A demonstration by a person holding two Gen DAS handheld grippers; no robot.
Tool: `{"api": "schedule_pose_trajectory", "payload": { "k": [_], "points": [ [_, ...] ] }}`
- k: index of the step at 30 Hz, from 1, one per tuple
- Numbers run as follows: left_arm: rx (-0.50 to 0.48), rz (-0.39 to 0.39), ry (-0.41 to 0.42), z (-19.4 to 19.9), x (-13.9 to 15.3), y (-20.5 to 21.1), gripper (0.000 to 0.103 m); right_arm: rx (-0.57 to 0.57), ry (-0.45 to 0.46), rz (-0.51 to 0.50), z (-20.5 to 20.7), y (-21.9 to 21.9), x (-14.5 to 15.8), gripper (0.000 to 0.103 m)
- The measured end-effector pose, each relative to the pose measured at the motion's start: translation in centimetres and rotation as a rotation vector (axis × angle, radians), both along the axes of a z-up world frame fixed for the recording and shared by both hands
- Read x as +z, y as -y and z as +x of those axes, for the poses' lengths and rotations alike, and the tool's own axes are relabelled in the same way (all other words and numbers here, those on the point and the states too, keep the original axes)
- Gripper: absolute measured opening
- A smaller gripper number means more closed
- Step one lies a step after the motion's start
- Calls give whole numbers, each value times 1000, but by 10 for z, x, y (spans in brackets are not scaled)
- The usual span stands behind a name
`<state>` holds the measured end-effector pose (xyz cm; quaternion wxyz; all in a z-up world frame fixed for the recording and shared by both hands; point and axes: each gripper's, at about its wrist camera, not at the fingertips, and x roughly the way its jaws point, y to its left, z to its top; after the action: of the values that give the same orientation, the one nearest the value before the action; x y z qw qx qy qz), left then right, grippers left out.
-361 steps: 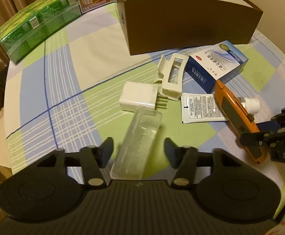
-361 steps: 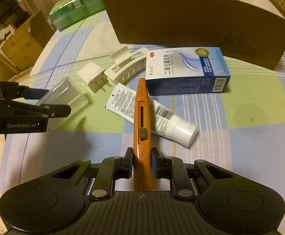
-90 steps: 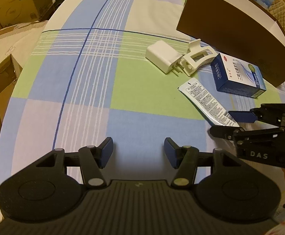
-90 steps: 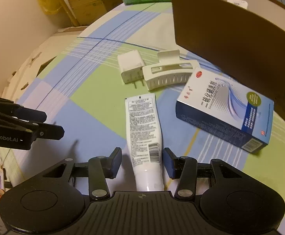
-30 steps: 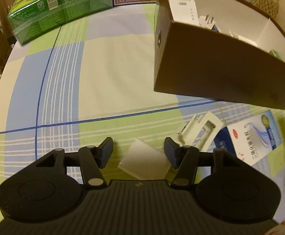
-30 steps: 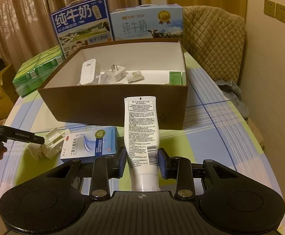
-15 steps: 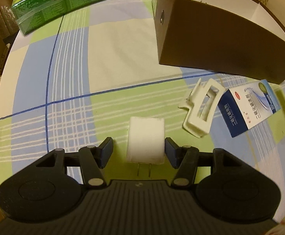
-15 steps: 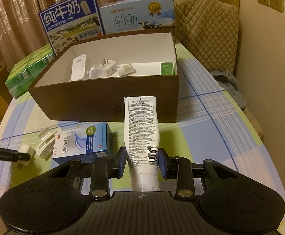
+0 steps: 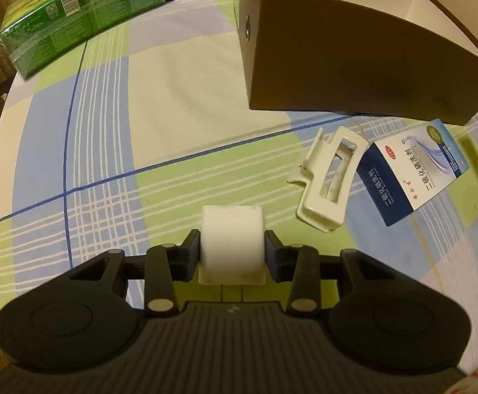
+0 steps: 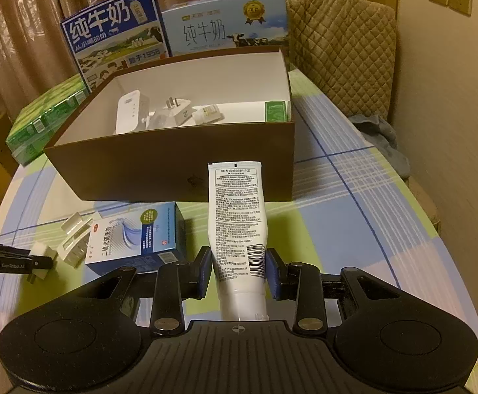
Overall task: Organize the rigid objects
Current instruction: 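Carry the white plug with left tool and the tube with right tool into the brown box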
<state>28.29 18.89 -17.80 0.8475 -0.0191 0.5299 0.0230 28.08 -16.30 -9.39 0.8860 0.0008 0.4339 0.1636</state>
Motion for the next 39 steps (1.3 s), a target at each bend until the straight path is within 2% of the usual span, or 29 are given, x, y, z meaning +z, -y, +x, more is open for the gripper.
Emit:
{"api": "schedule_pose_trajectory", "payload": {
  "k": [10, 23, 31, 39],
  "points": [
    [4, 7, 30, -17, 22, 7, 36, 15, 13, 10, -3, 0, 4, 31],
    [-51, -19, 162, -20, 90, 37, 36, 68, 37, 60, 1, -8, 19, 31],
    [-110, -20, 244, 13, 127, 62, 36, 87, 50, 114, 22, -19, 37, 31],
    [-171, -44, 293, 70, 149, 93, 36, 62, 44, 183, 65, -26, 55, 31]
  ]
}}
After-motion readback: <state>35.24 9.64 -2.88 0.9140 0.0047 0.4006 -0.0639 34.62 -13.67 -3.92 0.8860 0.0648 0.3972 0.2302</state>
